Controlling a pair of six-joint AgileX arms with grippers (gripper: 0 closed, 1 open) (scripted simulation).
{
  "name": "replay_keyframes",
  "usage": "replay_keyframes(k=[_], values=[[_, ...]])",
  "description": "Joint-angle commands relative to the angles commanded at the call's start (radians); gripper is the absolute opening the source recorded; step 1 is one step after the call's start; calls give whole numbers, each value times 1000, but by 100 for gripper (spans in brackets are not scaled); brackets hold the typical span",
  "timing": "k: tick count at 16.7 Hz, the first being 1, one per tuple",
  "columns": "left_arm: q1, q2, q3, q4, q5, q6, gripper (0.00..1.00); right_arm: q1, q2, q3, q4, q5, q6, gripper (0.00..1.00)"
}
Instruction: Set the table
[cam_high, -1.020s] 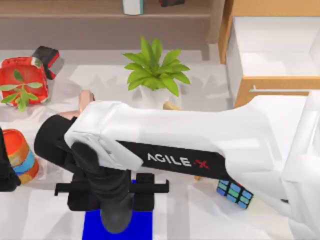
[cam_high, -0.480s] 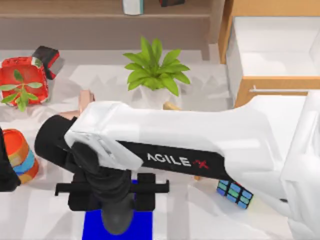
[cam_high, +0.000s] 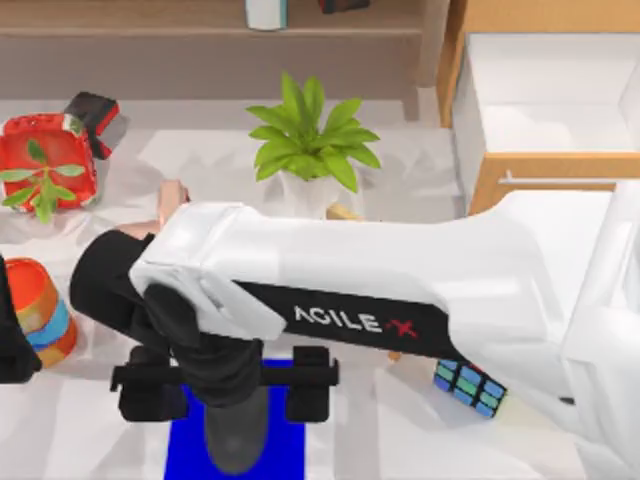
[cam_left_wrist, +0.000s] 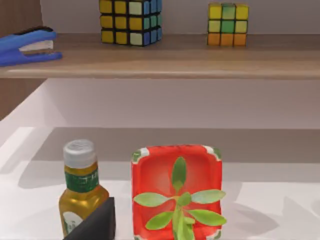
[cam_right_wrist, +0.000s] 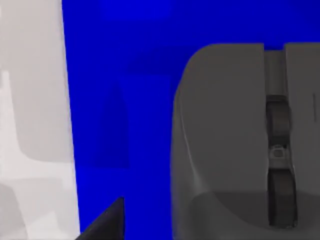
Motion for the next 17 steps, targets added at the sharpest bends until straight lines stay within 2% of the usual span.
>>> replay_keyframes(k=[6, 9, 13, 17], values=[[0, 0, 0, 0, 0, 0, 100, 5, -7, -4, 5, 0, -5, 100], [0, 0, 0, 0, 0, 0, 100, 16, -64, -52, 70, 2, -64, 100], [0, 0, 0, 0, 0, 0, 100, 7, -187, -189, 268, 13, -227, 100], [0, 0, 0, 0, 0, 0, 100, -48, -342, -380, 573, 35, -467, 100]])
